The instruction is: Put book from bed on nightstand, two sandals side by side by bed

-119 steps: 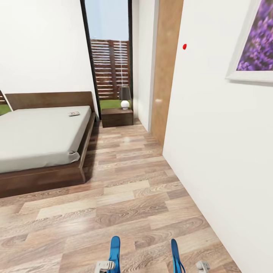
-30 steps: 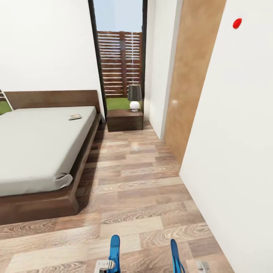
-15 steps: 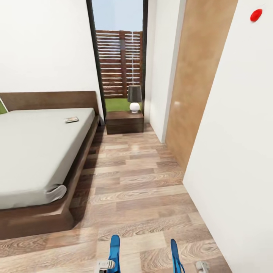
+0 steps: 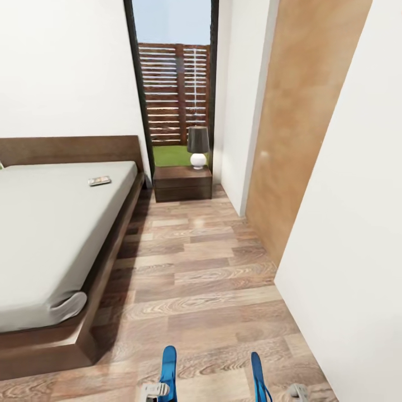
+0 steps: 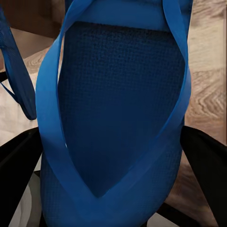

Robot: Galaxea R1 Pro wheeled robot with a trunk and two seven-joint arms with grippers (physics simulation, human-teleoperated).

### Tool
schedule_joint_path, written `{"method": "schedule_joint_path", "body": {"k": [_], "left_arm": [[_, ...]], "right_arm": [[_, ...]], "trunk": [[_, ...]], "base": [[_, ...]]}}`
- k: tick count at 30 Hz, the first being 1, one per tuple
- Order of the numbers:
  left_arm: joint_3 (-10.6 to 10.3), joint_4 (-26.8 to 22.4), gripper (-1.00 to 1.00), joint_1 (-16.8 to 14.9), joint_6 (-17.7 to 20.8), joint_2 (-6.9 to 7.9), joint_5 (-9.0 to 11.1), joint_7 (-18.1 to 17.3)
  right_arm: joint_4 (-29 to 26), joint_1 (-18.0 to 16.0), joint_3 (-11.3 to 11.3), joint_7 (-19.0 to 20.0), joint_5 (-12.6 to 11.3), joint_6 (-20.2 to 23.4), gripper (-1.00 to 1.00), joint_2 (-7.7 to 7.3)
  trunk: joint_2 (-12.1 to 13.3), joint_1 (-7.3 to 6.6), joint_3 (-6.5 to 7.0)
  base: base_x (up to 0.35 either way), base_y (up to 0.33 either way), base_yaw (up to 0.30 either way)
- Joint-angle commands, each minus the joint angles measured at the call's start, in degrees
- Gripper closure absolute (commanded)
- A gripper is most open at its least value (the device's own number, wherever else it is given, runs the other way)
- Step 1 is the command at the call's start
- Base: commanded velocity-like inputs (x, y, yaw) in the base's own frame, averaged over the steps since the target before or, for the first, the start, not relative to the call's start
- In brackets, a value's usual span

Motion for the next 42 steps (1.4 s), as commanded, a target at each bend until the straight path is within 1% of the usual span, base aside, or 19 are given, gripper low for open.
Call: {"method": "schedule_joint_path", "body": {"k": [1, 42], "left_arm": [[-0.24, 0.0, 1.0, -0.03, 0.07, 0.03, 0.53, -0.08], [-0.24, 0.0, 1.0, -0.03, 0.07, 0.03, 0.54, -0.08]], "right_arm": [[-0.03, -0.02, 0.0, 0.19, -0.49, 0.6, 1.0, -0.01], [0.05, -0.02, -0.01, 0.11, -0.49, 0.6, 1.0, -0.01]], "trunk": [[-0.02, 0.03, -0.05], [-0.02, 0.03, -0.05]], "base": [[0.329, 0.0, 0.0], [0.329, 0.0, 0.0]]}}
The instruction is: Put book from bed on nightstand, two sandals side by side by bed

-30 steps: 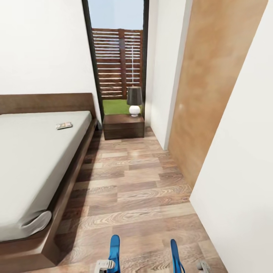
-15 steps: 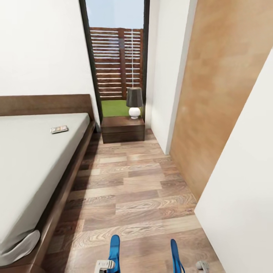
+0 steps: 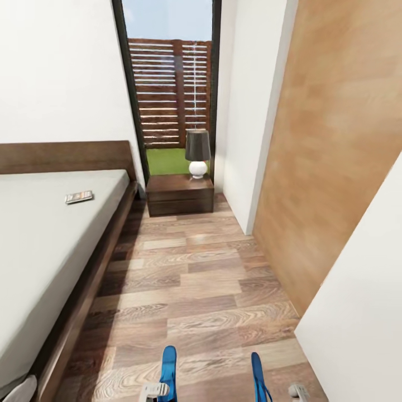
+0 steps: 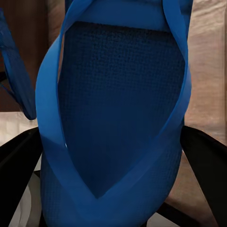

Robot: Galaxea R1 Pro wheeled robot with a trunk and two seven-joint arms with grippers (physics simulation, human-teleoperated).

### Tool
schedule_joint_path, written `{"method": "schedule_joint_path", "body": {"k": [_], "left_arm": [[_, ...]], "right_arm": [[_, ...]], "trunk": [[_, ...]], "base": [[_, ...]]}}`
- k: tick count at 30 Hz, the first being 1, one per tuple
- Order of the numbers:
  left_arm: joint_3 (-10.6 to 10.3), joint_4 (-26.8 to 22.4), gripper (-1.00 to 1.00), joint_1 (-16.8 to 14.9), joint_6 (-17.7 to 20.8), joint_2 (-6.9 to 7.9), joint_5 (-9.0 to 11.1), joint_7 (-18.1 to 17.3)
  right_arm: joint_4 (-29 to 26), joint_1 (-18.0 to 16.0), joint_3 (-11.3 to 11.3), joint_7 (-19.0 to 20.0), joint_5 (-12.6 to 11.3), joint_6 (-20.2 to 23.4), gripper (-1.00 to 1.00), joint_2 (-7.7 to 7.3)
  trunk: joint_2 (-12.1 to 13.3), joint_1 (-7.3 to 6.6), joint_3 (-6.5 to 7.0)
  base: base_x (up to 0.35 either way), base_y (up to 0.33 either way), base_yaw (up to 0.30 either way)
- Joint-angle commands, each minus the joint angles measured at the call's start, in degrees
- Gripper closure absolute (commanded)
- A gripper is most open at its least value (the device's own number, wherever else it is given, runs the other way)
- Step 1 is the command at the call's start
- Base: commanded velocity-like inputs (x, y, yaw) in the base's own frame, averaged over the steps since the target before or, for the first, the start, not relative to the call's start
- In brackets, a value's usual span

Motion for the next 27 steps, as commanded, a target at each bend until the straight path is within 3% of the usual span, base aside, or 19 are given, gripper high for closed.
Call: {"method": "schedule_joint_path", "body": {"k": [1, 27], "left_arm": [[-0.24, 0.0, 1.0, -0.03, 0.07, 0.03, 0.53, -0.08], [-0.24, 0.0, 1.0, -0.03, 0.07, 0.03, 0.6, -0.08]], "right_arm": [[-0.03, -0.02, 0.0, 0.2, -0.49, 0.6, 1.0, -0.01], [-0.03, -0.02, 0.0, 0.2, -0.44, 0.6, 1.0, -0.01]], "trunk": [[-0.02, 0.03, -0.05], [-0.02, 0.03, -0.05]], "base": [[0.328, 0.0, 0.0], [0.329, 0.0, 0.0]]}}
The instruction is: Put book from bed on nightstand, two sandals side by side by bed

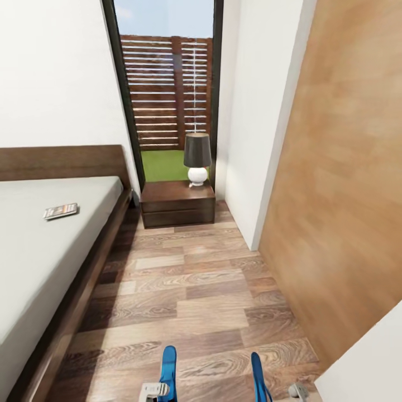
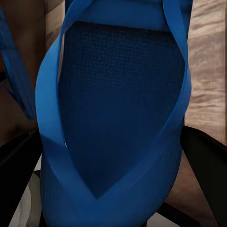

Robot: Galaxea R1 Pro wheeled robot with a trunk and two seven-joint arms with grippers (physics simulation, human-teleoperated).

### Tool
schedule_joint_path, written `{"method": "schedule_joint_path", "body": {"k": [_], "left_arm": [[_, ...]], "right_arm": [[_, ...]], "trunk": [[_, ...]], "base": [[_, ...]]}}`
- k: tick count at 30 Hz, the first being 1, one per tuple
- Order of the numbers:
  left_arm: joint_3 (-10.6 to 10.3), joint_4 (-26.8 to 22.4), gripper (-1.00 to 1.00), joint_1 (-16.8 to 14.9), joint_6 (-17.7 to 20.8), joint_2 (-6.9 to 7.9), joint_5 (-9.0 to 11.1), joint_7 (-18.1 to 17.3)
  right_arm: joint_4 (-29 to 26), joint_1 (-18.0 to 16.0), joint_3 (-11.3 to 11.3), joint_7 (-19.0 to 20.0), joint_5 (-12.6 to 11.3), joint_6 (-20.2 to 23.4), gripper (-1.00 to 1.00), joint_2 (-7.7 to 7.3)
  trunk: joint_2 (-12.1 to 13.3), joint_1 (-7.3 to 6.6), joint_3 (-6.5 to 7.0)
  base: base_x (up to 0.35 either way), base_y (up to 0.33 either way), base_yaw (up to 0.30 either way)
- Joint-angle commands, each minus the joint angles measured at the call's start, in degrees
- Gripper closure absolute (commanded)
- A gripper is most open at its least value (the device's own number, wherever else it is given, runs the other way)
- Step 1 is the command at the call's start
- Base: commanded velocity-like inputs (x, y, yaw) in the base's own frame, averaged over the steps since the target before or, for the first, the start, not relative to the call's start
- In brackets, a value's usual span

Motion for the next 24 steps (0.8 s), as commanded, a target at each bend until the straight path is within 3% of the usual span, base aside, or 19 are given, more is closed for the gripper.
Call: {"method": "schedule_joint_path", "body": {"k": [1, 24], "left_arm": [[-0.24, 0.0, 1.0, -0.03, 0.07, 0.03, 0.5, -0.08], [-0.24, 0.04, 1.0, -0.03, 0.07, 0.03, 0.46, -0.08]], "right_arm": [[-0.03, -0.02, 0.01, 0.2, -0.47, 0.6, 1.0, -0.01], [-0.03, -0.02, 0.01, 0.2, -0.5, 0.6, 1.0, -0.01]], "trunk": [[-0.02, 0.03, -0.05], [-0.02, 0.03, -0.05]], "base": [[0.328, 0.0, 0.0], [0.329, 0.0, 0.0]]}}
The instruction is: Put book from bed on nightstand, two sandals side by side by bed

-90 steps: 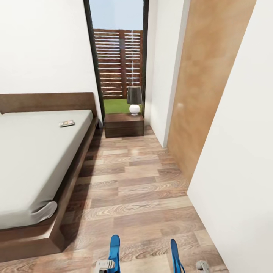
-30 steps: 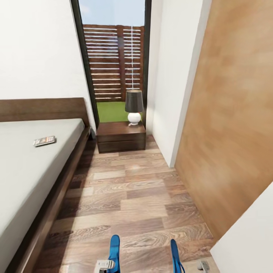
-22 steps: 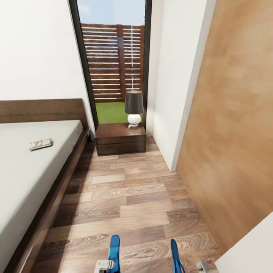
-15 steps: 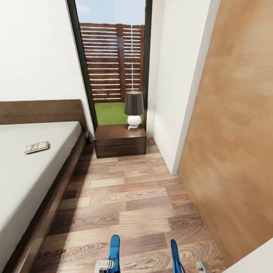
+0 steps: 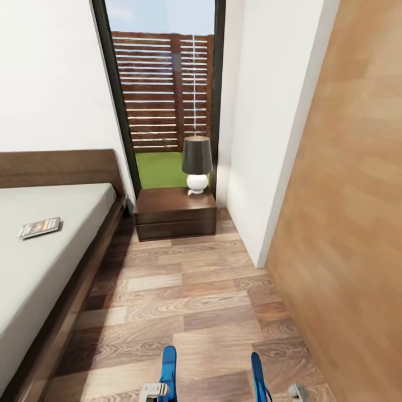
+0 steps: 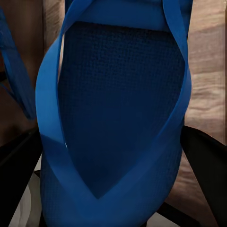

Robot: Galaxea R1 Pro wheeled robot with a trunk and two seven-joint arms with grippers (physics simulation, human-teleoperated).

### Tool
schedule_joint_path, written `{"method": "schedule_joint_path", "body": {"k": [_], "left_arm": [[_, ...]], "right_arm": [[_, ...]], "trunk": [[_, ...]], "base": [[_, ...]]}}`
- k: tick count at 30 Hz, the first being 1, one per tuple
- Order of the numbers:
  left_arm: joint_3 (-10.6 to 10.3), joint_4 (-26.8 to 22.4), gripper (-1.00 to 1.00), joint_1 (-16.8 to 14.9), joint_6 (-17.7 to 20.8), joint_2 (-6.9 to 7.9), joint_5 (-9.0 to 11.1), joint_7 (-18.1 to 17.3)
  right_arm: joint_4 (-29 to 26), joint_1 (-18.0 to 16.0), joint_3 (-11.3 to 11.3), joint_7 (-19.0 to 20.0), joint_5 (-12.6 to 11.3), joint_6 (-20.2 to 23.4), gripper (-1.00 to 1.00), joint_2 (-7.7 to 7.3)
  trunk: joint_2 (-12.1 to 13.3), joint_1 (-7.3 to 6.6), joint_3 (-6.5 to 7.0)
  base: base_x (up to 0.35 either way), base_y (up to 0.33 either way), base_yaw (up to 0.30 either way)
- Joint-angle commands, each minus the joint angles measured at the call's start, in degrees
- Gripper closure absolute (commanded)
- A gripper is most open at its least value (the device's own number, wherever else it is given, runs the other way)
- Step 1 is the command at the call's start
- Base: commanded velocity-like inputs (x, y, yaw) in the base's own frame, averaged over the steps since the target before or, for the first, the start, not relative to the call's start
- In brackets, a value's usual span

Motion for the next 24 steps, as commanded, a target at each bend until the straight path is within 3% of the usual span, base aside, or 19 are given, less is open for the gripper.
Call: {"method": "schedule_joint_path", "body": {"k": [1, 24], "left_arm": [[-0.24, -0.02, 1.0, -0.03, 0.07, 0.03, 0.53, -0.08], [-0.33, 0.04, 1.0, -0.03, 0.07, 0.03, 0.53, -0.08]], "right_arm": [[-0.03, -0.02, 0.02, 0.2, -0.5, 0.6, 1.0, -0.01], [-0.03, -0.02, 0.0, 0.2, -0.49, 0.6, 1.0, -0.01]], "trunk": [[-0.02, 0.03, -0.05], [-0.02, 0.03, -0.05]], "base": [[0.329, 0.0, 0.0], [0.329, 0.0, 0.0]]}}
